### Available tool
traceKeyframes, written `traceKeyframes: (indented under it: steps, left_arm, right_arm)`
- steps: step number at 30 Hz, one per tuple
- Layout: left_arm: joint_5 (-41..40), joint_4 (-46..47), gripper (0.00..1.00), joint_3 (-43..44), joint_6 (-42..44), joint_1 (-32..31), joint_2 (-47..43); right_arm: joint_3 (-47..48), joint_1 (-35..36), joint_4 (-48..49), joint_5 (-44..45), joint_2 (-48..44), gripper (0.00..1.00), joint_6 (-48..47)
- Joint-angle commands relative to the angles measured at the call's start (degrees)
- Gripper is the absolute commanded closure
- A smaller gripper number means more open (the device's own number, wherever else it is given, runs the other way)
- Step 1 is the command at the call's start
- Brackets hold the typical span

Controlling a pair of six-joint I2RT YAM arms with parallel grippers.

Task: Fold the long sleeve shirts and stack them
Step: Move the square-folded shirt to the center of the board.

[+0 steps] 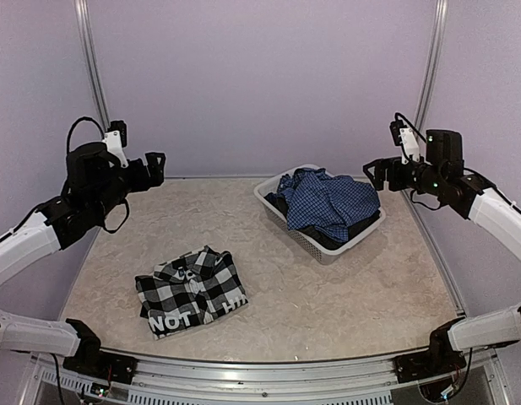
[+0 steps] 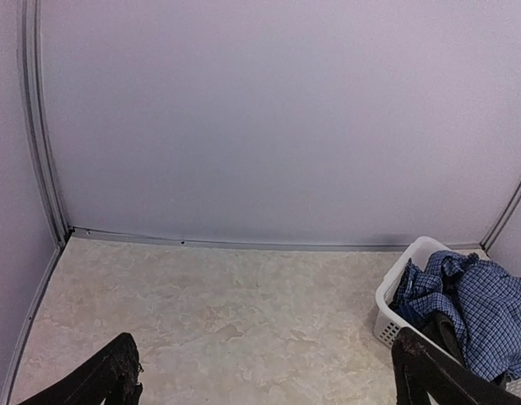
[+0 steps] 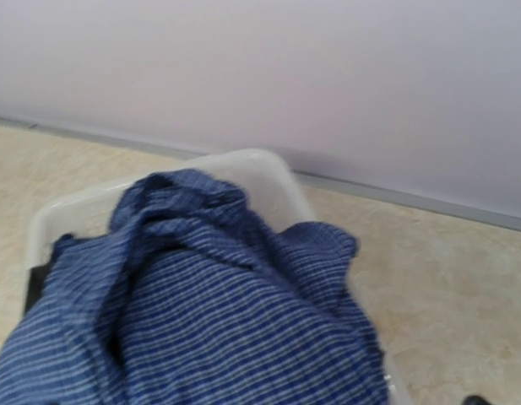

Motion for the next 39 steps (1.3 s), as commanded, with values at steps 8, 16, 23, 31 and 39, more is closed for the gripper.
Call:
traceKeyframes:
  steps: [8,16,23,31,39]
  left_arm:
    - [8.4,-20.1,0.01,-1.1,-5.4,-2.8,1.3]
    - [12.4,-27.2,0.03,-7.3,-17.6,-5.5,5.1]
    - [10.4,-32.5,0.03,-12.1,-27.1,-5.3,3.9]
    - [5.9,-39.5,0.05,-12.9,-37.8,-11.2,5.2]
    - [1.2,-33.3,0.08,-12.2,-43.1,-25.0,7.5]
  right_arm:
    - [6.7,6.3,-15.7,-5.0,1.6,0.0,-2.7]
    - [3.3,7.2,-12.9,-4.2,-0.3,0.0,1.7]
    - [0.2,4.8,-7.7,-13.8,-0.5,0.01,4.5]
    - [-3.1,5.5,-5.2,-18.7,1.6,0.01,1.8]
    - [-4.4,8.8,-6.0,-12.1,4.9,0.01,0.1]
